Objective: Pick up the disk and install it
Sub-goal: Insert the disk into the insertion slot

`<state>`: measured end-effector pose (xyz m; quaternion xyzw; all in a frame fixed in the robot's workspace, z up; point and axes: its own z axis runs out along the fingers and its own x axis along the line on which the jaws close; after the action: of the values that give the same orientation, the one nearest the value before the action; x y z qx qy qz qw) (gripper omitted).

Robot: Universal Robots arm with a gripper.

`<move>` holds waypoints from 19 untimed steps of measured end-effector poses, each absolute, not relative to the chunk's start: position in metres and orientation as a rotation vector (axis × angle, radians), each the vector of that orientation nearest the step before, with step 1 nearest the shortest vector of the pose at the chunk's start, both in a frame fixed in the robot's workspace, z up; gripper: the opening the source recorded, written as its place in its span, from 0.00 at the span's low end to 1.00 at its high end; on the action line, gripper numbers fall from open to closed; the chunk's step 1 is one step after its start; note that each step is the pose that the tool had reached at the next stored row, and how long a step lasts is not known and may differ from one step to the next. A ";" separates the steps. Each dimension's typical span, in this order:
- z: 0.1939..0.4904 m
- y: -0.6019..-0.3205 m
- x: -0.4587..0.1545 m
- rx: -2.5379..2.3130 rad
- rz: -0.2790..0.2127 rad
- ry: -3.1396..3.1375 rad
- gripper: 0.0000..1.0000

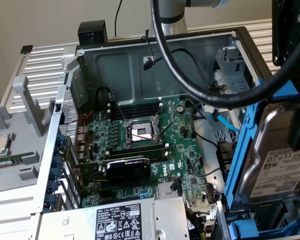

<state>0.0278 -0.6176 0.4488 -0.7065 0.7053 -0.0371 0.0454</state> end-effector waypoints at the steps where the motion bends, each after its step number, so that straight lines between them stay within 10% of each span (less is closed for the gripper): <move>1: 0.449 -0.618 0.028 -2.156 -0.115 2.152 0.37; 19: 0.445 -0.618 0.028 -2.153 -0.121 2.149 0.37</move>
<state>0.0278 -0.6175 0.4453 -0.7064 0.7051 -0.0396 0.0484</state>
